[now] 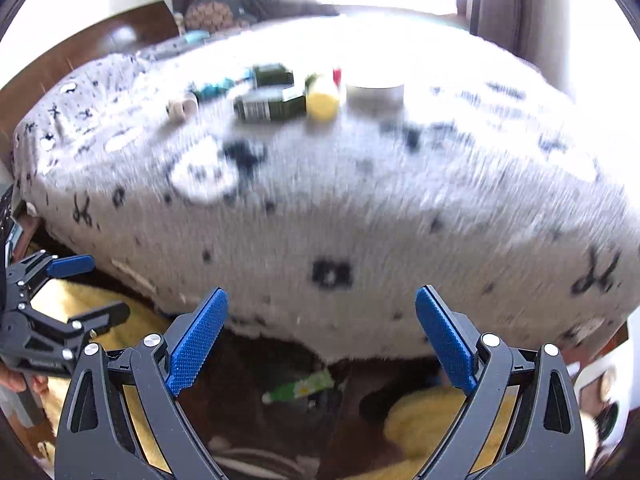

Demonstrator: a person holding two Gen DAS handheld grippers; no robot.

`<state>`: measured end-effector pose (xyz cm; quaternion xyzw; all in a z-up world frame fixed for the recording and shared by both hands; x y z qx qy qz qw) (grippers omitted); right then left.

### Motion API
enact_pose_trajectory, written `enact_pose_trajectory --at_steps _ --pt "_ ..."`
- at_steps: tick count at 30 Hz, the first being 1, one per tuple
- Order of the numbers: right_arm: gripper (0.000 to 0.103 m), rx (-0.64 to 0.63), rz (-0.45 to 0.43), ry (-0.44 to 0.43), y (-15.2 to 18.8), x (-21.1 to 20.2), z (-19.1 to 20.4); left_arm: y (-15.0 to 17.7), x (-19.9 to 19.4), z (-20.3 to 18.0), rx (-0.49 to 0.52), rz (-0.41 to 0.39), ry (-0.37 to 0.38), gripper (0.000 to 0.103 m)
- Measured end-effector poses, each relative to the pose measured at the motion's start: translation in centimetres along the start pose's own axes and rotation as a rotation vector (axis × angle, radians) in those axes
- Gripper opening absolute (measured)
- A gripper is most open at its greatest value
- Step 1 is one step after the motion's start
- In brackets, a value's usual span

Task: Collect trash
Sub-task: 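Open both tools to drop the tube and box into the bin, then grasp the white tape roll with the left tool while the right tool grasps the green bottle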

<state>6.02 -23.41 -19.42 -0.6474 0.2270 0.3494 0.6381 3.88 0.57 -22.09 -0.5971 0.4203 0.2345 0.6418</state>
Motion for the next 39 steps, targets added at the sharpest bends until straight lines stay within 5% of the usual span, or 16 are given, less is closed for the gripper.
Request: enact_pose_trajectory --at_steps 11,21,25,27,35,39 --pt "0.095 0.014 -0.102 0.008 -5.7 -1.4 -0.2 -5.0 -2.5 3.8 -0.025 -0.120 -0.100 0.095" --pt "0.094 0.038 -0.089 -0.010 -8.4 2.1 0.5 -8.3 -0.7 7.1 -0.063 -0.129 -0.122 0.095" --pt "0.071 0.038 -0.046 -0.092 -9.0 4.6 1.8 -9.5 0.6 7.5 -0.061 -0.124 -0.114 0.095" --pt "0.067 0.028 -0.014 -0.126 -9.0 6.2 2.6 -10.1 1.2 7.6 -0.060 -0.123 -0.107 0.095" --pt "0.068 0.022 0.028 -0.142 -10.7 10.5 3.4 -11.9 3.4 7.5 -0.045 -0.105 -0.089 0.095" --pt "0.080 0.003 0.027 -0.136 -11.9 11.9 3.6 -12.7 4.2 7.7 -0.045 -0.101 -0.086 0.095"
Point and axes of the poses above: each gripper's, at about its wrist camera, not at the fingertips, and x roughly the way its jaws point, z to its left, y to its underside, the point moved 4 cm from there along x, roughly the way its jaws point, and after that the axes turned 1 degree about y, right-handed, at the moved point
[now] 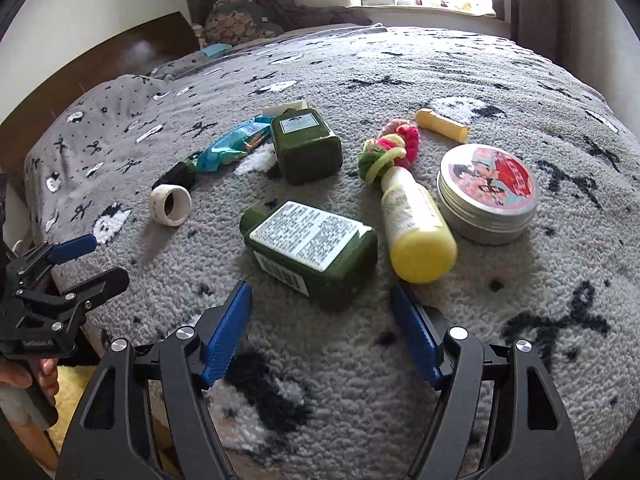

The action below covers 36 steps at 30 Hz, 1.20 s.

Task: Collect trash
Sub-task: 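Grasp the white tape roll with the left tool while the right tool grasps the green bottle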

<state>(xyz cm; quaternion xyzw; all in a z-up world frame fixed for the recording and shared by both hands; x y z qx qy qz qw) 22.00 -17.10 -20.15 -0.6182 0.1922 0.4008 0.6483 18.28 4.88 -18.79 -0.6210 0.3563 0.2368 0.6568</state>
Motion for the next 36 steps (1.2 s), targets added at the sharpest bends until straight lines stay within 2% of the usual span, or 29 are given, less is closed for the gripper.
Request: enact_pose_trajectory --at_steps 4,10,11,12,13,15,21,26,28,30,32,36 --pt "0.082 -0.030 0.007 0.014 -1.0 1.3 0.2 -0.5 0.6 0.1 0.001 0.005 0.001 0.095" --pt "0.081 -0.076 -0.010 0.021 -2.1 2.5 0.5 -1.3 1.7 -0.1 -0.003 0.015 0.013 0.095" --pt "0.079 -0.083 -0.015 0.018 -2.1 2.6 0.5 -1.5 1.9 -0.3 0.000 0.014 0.016 0.094" --pt "0.067 -0.088 -0.020 0.017 -2.2 2.6 0.5 -1.7 2.0 -0.4 0.000 0.012 0.019 0.094" --pt "0.066 -0.095 -0.024 0.025 -2.2 2.5 0.5 -1.9 2.1 -0.6 0.000 0.008 0.021 0.093" --pt "0.066 -0.106 -0.026 0.027 -2.2 2.4 0.6 -2.4 2.3 -1.1 0.003 0.007 0.041 0.079" --pt "0.066 -0.086 -0.042 0.039 -1.3 0.8 0.2 -3.1 3.4 -2.1 -0.011 0.030 0.078 0.056" --pt "0.066 -0.051 -0.058 0.020 0.1 -1.5 -0.4 -3.4 4.7 -1.9 -0.032 0.041 0.076 0.050" --pt "0.066 -0.040 -0.057 0.025 0.7 -2.1 -0.8 -3.5 4.9 -1.6 -0.041 0.036 0.074 0.043" --pt "0.066 -0.030 -0.054 0.037 1.2 -2.5 -1.2 -3.5 4.8 -1.4 -0.045 0.032 0.065 0.029" --pt "0.066 -0.026 -0.052 0.042 1.6 -2.9 -1.4 -3.4 4.4 -1.1 -0.050 0.032 0.076 0.023" --pt "0.066 -0.023 -0.053 0.050 2.3 -4.0 -1.7 -2.7 3.3 -1.1 -0.051 0.033 0.073 0.023"
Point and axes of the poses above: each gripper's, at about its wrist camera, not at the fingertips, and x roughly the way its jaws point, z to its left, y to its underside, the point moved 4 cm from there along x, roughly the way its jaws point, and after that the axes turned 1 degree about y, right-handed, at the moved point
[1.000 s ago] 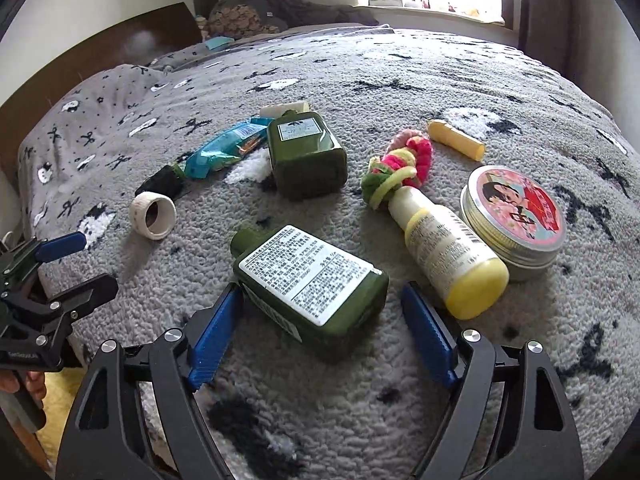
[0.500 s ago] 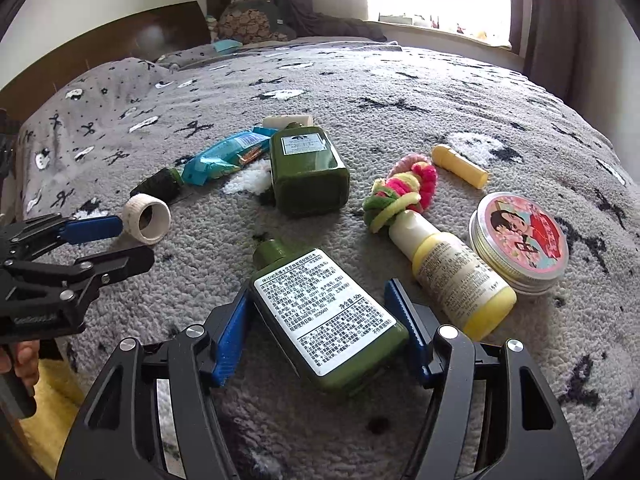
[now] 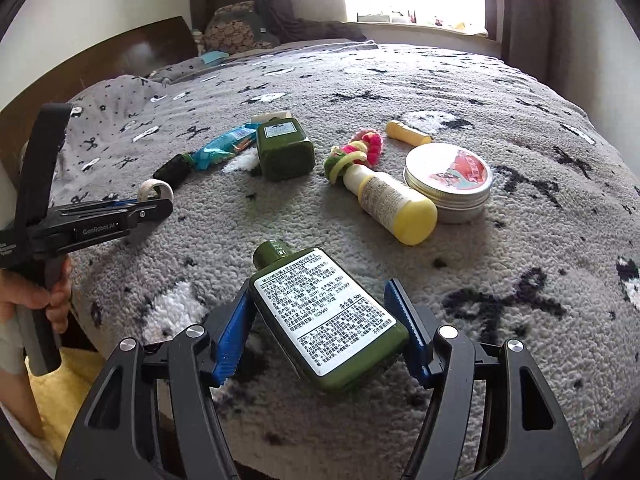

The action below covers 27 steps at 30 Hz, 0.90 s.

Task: Collect trash
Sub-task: 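Grasp the white tape roll with the left tool while the right tool grasps the green bottle, then carry the tape roll and green bottle down to the bin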

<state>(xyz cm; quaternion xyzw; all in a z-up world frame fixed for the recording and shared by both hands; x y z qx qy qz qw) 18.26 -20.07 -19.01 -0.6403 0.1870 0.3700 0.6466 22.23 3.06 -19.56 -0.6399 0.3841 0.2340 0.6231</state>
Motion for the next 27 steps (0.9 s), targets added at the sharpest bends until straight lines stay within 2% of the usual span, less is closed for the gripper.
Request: enact_pose_trajectory --at_steps 7,16,21,27 --pt "0.066 0.005 -0.024 0.021 1.3 -3.2 -0.3 3.1 -3.3 -1.9 0.028 -0.002 0.014 0.023" --pt "0.066 -0.001 -0.060 0.062 4.0 -8.4 -0.2 7.2 -8.8 -6.0 0.082 -0.046 0.047 0.023" --pt "0.066 0.022 -0.034 0.064 6.6 -10.3 -0.3 9.7 -10.6 -7.6 0.101 -0.043 0.058 0.023" --pt "0.066 0.031 0.028 0.051 10.5 -10.9 0.1 13.2 -11.1 -9.0 0.128 0.001 0.073 0.023"
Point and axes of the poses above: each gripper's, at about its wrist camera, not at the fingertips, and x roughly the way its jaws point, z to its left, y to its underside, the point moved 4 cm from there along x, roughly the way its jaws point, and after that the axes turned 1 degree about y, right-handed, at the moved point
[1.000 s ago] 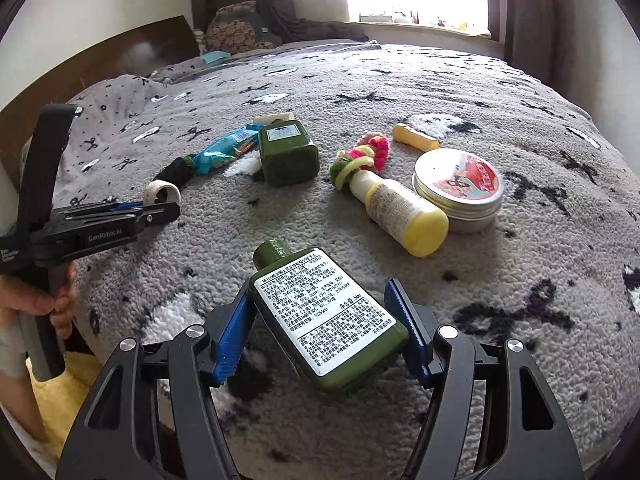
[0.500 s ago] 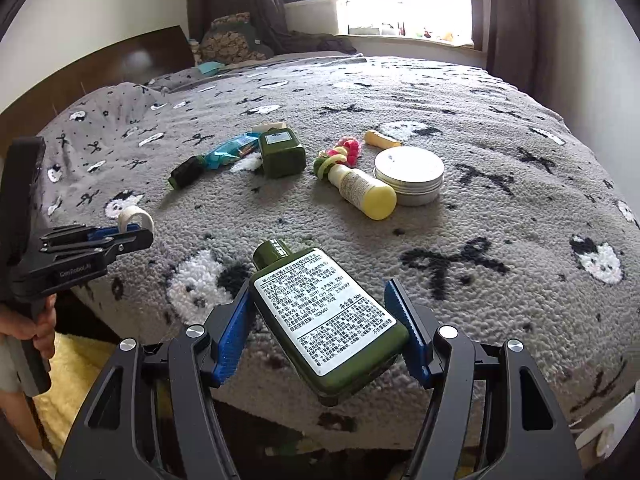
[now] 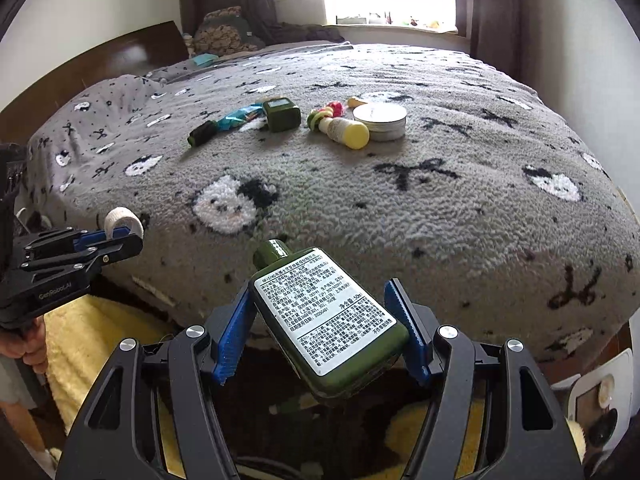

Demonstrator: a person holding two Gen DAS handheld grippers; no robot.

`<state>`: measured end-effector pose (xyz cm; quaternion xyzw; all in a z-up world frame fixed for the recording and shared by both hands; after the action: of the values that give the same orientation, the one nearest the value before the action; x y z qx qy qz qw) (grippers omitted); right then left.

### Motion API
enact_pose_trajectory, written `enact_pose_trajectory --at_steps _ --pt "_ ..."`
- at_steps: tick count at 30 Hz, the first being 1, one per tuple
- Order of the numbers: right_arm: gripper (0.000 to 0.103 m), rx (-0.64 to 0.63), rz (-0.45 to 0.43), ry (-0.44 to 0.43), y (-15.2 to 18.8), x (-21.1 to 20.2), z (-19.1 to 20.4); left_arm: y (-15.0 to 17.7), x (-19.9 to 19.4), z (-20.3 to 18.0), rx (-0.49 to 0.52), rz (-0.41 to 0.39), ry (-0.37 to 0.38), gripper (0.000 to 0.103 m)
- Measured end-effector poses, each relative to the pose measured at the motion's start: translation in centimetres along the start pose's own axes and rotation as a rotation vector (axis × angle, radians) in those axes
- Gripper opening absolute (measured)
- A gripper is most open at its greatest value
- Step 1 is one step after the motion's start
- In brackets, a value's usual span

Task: Collect trash
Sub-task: 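Carry the tape roll and green bottle down to the bin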

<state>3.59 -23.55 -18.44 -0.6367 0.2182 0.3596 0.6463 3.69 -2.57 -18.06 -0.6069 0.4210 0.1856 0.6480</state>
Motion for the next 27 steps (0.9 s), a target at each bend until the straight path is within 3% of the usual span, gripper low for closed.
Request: enact_pose_trajectory --at_steps 13,27 --pt "0.066 0.038 0.203 -0.031 6.4 5.0 1.2 8.3 5.2 -2.1 0.026 0.240 0.074 0.023" --pt "0.066 0.086 0.399 -0.056 9.7 9.8 1.0 13.1 11.9 -3.5 0.033 0.465 0.151 0.023"
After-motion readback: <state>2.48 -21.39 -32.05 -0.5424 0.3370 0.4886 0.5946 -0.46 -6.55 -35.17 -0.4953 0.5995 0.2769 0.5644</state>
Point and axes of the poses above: each gripper's, at about its wrist camera, not at the fingertips, and x roughly the way its jaws point, z to its left, y to its underside, the point moved 4 cm from there along x, roughly the way its jaws point, and after that the axes turned 1 degree about y, right-handed, at the moved point
